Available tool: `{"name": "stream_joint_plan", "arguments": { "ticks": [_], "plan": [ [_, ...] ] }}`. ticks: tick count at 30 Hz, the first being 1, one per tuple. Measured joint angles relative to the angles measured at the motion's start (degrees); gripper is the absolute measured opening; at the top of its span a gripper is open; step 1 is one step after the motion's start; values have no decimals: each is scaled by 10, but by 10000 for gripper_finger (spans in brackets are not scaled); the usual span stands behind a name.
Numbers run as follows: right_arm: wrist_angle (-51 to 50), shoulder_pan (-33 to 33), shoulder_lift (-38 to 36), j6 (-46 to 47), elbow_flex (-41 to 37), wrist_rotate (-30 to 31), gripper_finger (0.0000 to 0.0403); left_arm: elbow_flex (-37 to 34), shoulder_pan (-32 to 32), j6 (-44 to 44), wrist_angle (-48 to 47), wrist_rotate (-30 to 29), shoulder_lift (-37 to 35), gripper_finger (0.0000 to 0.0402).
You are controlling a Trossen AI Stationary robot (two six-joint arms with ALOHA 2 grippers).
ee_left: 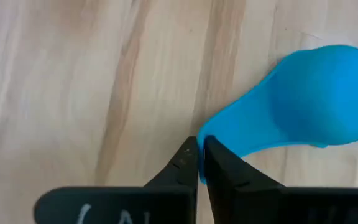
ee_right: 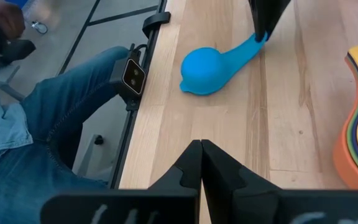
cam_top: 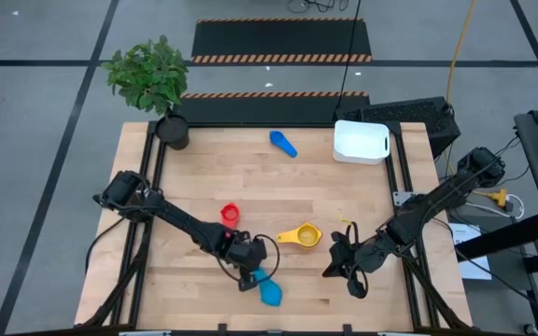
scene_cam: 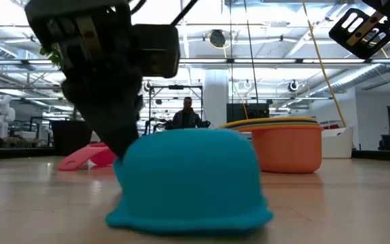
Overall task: Nest measuring cups in basket
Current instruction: Stack the light blue measuring on top of the yellow measuring cup
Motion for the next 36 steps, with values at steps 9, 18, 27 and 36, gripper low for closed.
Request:
{"name": "stream_joint_plan", "arguments": {
  "ticks": [9,18,27,36],
  "plan": [
    [-4,0,0,-14,0,0,0,-2,-27,48,2,-126,-95,6],
    [-4,-1,0,-22,0,31,0,-2,-121,160,15,-345,-176,6],
    [35,-9,0,-68,0,61,0,-2,-174,323,84,-495,-186,6],
    [159,-6,0,-182,0,78,0,-2,-204,541,267,-534,-186,6]
  ]
}}
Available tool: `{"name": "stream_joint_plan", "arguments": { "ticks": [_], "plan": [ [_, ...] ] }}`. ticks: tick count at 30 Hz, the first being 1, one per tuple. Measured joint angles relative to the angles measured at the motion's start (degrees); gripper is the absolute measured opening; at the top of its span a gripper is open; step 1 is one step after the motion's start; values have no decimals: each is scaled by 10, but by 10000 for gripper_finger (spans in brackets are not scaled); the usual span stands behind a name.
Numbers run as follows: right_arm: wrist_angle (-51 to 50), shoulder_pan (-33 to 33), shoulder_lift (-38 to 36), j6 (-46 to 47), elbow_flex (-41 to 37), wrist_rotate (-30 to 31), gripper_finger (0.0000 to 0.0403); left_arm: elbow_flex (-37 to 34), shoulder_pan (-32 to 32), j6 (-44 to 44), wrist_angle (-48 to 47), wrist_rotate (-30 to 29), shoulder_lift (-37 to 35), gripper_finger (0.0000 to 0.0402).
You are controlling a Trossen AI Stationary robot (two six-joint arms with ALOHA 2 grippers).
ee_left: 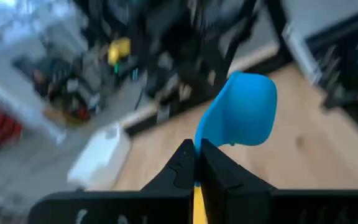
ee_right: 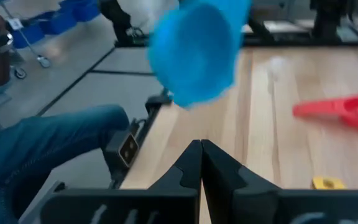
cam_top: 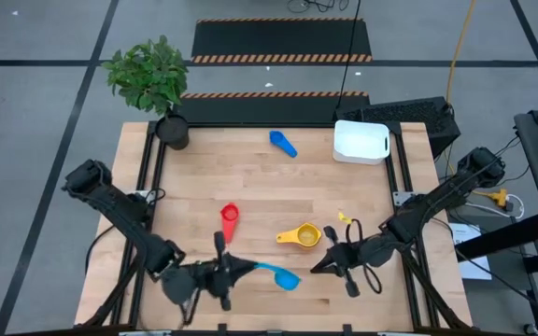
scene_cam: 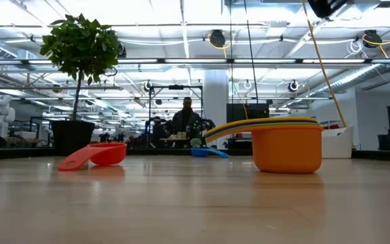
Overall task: Nest measuring cups in basket
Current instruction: Stack the light blue measuring on top of the yellow measuring cup
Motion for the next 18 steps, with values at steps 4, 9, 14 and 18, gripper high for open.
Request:
{"name": "stream_joint_plan", "arguments": {
  "ticks": [4,9,14,18],
  "plan": [
    [35,10,0,-34,0,4,4,0,-18,118,103,6,0,6],
    [100,38,0,-105,0,55,43,0,-26,218,203,6,0,6],
    [157,88,0,-230,0,200,94,0,-22,231,227,6,0,6],
    [201,132,0,-324,0,300,125,0,-22,233,290,32,1,6]
  ]
}}
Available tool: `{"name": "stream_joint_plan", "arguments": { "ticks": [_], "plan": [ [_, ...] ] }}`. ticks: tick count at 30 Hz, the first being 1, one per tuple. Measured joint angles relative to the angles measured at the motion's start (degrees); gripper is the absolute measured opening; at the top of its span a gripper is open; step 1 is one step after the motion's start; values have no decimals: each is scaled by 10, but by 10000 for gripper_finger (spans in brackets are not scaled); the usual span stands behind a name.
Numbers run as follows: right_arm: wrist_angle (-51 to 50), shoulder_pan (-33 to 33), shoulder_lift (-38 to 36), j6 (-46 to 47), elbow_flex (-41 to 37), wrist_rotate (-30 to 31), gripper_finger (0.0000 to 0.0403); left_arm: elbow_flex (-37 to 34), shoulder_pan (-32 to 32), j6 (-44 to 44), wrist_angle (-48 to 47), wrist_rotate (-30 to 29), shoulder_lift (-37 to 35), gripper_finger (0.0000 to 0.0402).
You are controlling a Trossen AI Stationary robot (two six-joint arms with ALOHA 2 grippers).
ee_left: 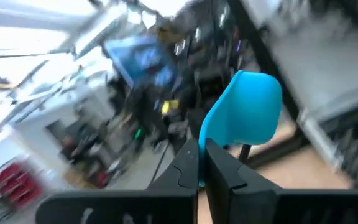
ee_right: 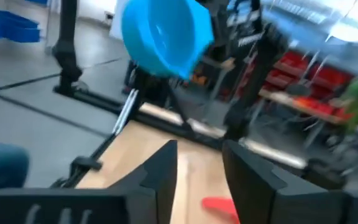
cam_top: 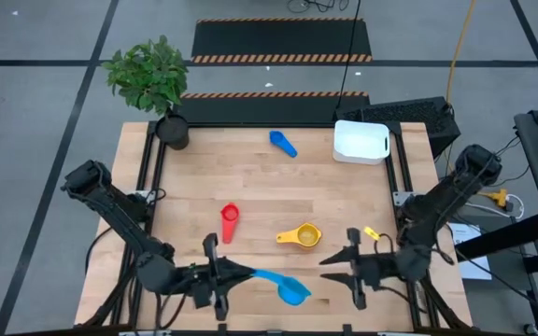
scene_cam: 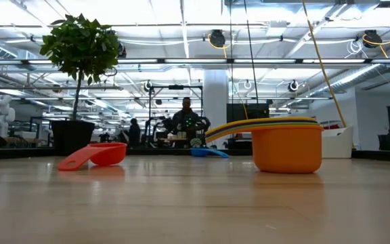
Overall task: Nest measuring cups in basket
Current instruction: Stack the light blue measuring on top of the yellow measuring cup
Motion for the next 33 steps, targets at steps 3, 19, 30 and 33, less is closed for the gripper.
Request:
{"name": "stream_joint_plan", "arguments": {
  "ticks": [3,19,30,33],
  "plan": [
    [72,33,2,-70,0,27,140,0,-5,15,49,61,1,6],
    [90,128,209,-395,258,243,146,92,-10,214,112,37,107,12],
    [104,131,240,-451,283,265,146,123,-11,244,93,33,132,17],
    [113,130,240,-453,283,265,146,123,-11,245,87,33,132,17]
  ]
}}
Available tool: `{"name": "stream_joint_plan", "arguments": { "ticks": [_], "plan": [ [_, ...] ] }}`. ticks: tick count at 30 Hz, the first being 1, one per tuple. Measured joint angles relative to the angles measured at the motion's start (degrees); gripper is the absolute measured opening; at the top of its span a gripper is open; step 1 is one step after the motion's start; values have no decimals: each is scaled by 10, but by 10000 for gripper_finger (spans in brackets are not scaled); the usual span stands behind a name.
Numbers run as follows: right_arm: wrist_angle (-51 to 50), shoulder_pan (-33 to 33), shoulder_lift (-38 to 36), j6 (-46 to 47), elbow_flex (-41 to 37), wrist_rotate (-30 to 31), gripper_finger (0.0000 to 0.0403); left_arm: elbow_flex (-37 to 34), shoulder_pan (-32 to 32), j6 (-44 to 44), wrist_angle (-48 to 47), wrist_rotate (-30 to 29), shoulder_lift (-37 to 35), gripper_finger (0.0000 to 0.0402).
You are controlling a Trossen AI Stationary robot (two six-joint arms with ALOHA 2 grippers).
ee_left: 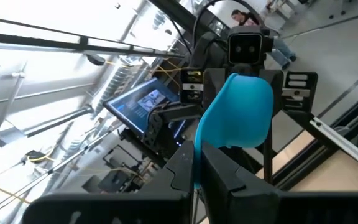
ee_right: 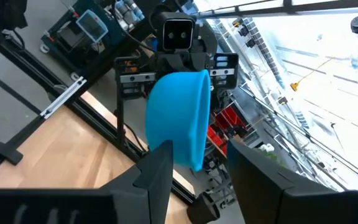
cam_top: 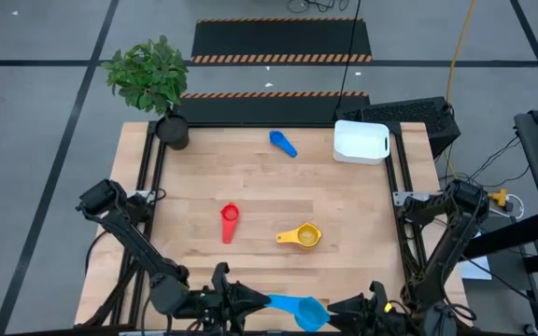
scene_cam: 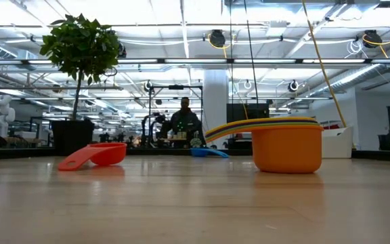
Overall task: Nest measuring cups in basket
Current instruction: Stack the light blue measuring on top of the yellow measuring cup
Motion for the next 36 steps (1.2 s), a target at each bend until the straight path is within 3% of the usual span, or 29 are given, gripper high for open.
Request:
{"name": "stream_joint_plan", "arguments": {
  "ticks": [9,36],
  "plan": [
    [3,0,0,2,0,0,142,0,0,-1,1,0,0,8],
    [14,0,0,5,0,-3,62,0,1,-3,-11,-3,0,14]
  ]
}}
